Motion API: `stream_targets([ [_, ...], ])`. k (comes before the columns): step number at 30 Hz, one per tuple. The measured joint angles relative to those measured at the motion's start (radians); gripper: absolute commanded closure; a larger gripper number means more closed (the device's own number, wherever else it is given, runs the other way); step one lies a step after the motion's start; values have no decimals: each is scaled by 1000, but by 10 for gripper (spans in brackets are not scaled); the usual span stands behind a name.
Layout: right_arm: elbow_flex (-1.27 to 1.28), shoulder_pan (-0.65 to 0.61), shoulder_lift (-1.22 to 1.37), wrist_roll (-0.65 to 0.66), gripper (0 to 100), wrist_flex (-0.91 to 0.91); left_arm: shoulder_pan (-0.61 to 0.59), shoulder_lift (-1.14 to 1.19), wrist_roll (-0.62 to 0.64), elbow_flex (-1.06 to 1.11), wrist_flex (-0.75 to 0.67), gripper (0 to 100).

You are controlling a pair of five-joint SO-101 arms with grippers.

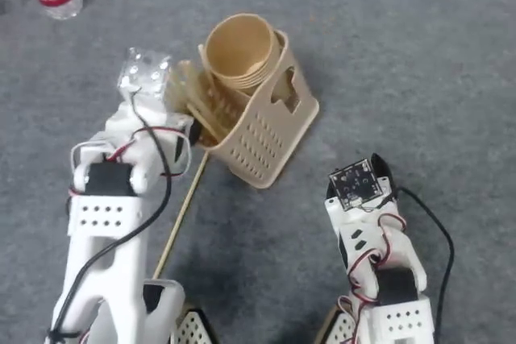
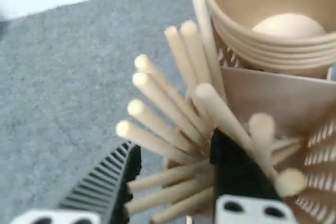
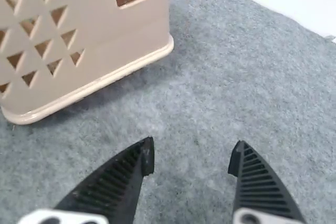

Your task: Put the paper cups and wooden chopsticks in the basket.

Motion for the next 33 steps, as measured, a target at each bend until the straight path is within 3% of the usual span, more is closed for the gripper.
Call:
stream_targets([
  [11, 0, 0, 0, 0, 764, 0, 275, 31, 133, -307, 2, 804],
  [17, 0, 0, 0, 0, 764, 0, 308, 31, 166, -499, 120, 804],
  [23, 0, 0, 0, 0, 764, 0, 186, 31, 164, -770, 382, 804],
  [26, 0, 0, 0, 0, 764, 0, 80, 23, 77, -819, 539, 804],
  [29, 0, 0, 0, 0, 764, 0, -32, 28, -35, -747, 635, 804],
  [33, 0, 0, 0, 0, 764, 0, -170, 29, -137, -517, 598, 804],
])
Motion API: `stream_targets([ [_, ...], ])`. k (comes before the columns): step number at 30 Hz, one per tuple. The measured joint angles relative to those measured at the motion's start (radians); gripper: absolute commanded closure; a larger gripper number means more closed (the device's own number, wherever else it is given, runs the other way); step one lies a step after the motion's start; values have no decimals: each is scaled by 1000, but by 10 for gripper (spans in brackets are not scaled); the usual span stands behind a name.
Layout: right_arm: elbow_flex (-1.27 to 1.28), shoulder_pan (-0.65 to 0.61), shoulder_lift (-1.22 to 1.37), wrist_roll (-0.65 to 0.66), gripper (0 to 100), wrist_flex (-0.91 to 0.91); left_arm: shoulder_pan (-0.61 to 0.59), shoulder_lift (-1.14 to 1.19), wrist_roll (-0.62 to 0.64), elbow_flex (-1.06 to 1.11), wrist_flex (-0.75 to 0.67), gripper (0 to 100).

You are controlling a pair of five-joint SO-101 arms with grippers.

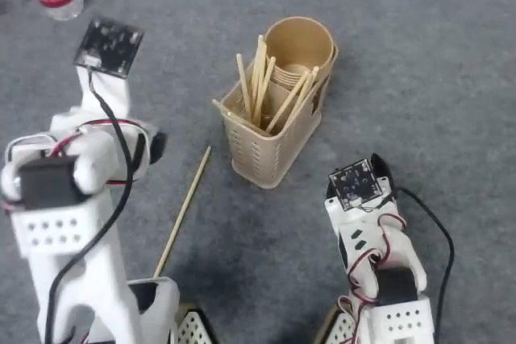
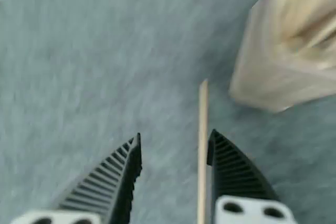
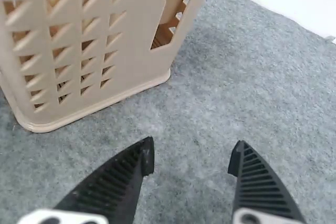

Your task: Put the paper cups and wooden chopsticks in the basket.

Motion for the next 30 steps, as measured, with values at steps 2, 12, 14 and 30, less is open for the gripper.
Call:
stream_targets([
  [2, 0, 0, 0, 0, 764, 0, -26, 0, -21, 149, -71, 804],
  [12, 0, 0, 0, 0, 764, 0, 48, 2, -34, 724, -457, 804],
  [14, 0, 0, 0, 0, 764, 0, 49, 2, -31, 779, -517, 804],
  [30, 0, 0, 0, 0, 764, 0, 55, 2, -12, 984, -721, 814],
])
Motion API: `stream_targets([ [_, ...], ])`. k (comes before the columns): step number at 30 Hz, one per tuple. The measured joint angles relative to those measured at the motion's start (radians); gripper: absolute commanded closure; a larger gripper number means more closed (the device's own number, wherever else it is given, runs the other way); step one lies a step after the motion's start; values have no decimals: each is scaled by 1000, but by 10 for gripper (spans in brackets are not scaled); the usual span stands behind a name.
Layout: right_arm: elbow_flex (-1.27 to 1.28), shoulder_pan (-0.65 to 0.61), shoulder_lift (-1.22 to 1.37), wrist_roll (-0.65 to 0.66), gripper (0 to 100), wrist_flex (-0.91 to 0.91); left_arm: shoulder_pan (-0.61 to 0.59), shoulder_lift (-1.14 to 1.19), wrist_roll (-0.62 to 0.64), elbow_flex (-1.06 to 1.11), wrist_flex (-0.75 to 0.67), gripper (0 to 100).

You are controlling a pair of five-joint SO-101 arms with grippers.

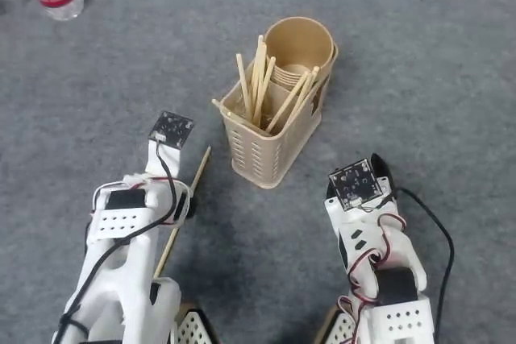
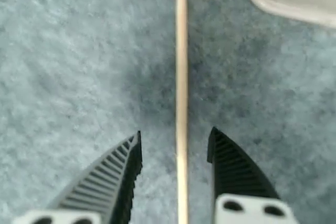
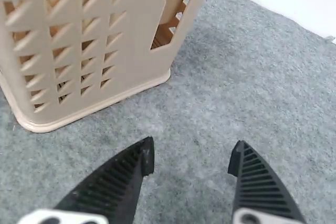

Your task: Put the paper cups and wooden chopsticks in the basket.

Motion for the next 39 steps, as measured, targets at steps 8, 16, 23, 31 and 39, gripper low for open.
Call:
stream_targets([
  [8, 0, 0, 0, 0, 764, 0, -2, 9, -14, 37, 61, 845],
  [16, 0, 0, 0, 0, 764, 0, -18, 319, -15, -120, 87, 939],
  [23, 0, 0, 0, 0, 764, 0, -35, 600, -5, -364, 215, 990],
  [31, 0, 0, 0, 0, 764, 0, -38, 512, 5, -402, 265, 991],
  [39, 0, 0, 0, 0, 764, 0, -40, -135, 8, -643, 462, 990],
])
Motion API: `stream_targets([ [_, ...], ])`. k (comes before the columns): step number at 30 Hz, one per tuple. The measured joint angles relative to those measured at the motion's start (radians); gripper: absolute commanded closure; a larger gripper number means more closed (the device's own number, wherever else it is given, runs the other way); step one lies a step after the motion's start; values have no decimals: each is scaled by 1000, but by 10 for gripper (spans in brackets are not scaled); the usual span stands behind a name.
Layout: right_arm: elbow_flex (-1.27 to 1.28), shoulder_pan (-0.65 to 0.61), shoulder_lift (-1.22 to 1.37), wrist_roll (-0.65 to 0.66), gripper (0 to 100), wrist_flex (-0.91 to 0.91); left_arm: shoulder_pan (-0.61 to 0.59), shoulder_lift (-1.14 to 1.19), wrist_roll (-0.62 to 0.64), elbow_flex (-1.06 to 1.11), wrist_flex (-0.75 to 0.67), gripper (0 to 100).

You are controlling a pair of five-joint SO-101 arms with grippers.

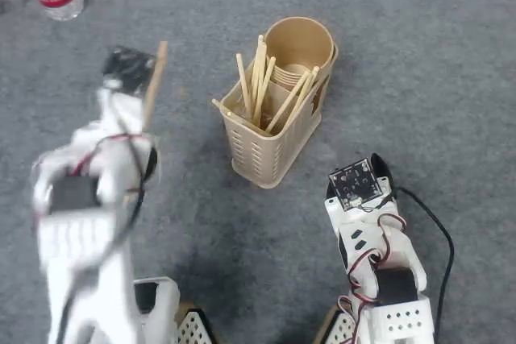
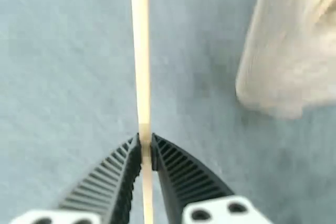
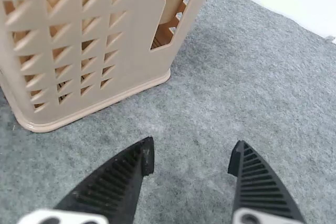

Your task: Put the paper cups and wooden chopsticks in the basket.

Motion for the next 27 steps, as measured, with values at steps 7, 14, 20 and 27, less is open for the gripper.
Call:
stream_targets([
  [7, 0, 0, 0, 0, 764, 0, -3, -361, 0, -41, 21, 990],
  [14, 0, 0, 0, 0, 764, 0, -2, -621, 172, 98, 15, 990],
  [20, 0, 0, 0, 0, 764, 0, 6, -905, 350, 361, -362, 989],
  [27, 0, 0, 0, 0, 764, 0, 219, -795, 397, 419, -715, 988],
])
